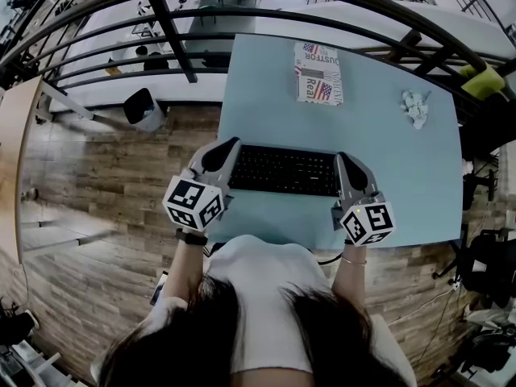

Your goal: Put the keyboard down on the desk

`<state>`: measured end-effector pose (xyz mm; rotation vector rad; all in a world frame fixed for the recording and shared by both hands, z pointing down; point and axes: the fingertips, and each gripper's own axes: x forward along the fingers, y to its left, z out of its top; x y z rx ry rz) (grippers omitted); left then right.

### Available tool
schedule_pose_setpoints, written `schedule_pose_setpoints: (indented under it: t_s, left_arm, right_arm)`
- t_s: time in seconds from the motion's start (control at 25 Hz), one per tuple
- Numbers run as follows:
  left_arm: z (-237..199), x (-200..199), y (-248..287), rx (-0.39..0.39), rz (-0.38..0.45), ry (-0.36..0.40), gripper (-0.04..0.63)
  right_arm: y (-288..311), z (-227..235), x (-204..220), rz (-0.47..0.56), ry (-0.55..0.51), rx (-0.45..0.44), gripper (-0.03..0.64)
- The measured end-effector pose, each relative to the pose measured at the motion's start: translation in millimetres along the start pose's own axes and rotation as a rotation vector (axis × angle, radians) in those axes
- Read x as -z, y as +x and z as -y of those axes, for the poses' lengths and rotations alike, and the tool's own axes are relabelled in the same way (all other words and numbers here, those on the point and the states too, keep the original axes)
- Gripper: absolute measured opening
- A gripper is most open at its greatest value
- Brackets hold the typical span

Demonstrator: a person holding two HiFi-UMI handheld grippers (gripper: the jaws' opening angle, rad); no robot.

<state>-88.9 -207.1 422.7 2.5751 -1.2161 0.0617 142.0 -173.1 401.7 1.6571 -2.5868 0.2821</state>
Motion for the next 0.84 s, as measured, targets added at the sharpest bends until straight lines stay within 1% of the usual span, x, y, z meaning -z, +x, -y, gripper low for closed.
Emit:
schedule_pose_setpoints:
  t_s: [0.84]
  left_arm:
    - [-6.2,2.4,-0.1,-0.026,0.000,-0.005,0.057]
  right_arm:
    - [-2.6,8.8,2.4,-0.002,0.006,0.012,0.001]
